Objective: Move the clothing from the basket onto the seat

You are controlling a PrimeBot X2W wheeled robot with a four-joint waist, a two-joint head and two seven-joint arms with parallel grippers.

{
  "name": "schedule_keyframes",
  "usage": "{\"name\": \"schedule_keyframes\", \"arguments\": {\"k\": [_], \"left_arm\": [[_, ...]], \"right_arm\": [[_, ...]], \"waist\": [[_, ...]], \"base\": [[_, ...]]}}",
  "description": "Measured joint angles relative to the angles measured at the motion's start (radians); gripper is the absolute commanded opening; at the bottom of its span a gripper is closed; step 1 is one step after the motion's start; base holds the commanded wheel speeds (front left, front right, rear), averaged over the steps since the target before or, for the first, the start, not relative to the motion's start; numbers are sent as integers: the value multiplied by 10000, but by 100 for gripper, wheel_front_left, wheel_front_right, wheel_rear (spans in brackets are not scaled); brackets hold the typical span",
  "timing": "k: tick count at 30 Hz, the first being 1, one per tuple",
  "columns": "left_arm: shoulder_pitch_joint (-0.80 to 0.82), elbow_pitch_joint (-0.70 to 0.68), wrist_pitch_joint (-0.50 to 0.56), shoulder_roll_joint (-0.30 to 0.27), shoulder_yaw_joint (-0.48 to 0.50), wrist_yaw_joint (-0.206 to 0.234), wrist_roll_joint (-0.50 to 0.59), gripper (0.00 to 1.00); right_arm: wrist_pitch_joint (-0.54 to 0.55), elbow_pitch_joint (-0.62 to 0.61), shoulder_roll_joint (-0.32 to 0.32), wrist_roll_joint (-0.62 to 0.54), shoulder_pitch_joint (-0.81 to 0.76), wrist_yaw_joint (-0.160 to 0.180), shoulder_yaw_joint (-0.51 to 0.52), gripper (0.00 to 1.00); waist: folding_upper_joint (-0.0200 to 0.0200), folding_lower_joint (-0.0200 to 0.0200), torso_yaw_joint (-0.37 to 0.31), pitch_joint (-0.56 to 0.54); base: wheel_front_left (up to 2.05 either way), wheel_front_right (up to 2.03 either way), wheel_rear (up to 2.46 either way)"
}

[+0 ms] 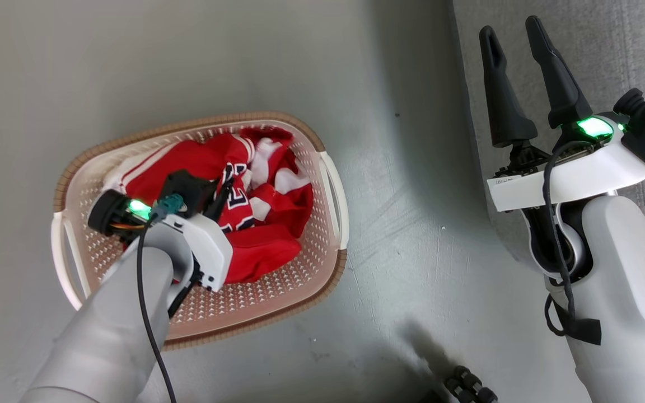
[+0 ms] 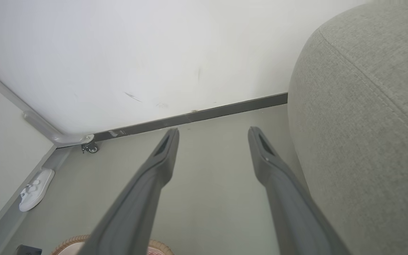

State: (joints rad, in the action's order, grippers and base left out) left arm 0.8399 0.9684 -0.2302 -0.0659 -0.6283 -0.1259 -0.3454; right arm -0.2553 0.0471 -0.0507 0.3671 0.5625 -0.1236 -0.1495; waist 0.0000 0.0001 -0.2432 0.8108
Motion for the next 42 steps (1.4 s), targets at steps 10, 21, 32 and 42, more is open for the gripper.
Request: {"name": "schedule_keyframes", "arguments": {"k": [10,21,32,42], "left_arm": [[-325,-765,-144,-6,-132,0,-554,0],[-1119,-1971,-192,-40,-56,-2,-1229,0],[-1894,-3521,-192,-341,297,-2,-1549,0],[-2572,-4541,-194,-341,568,-2,-1593,0]], "right_arm": [[0,311,0,-389,-47,0,86,100],[0,571,-6,-539,-196,0,100,100],[0,940,-10,-717,-741,0,151,100],[0,1120,-10,-800,-1093,0,215,100]], "waist": [[0,0,199,-764],[0,0,472,-1720],[0,0,757,-2819],[0,-1,975,-3645]], "base": [[0,0,0],[0,0,0],[0,0,0],[0,0,0]]}}
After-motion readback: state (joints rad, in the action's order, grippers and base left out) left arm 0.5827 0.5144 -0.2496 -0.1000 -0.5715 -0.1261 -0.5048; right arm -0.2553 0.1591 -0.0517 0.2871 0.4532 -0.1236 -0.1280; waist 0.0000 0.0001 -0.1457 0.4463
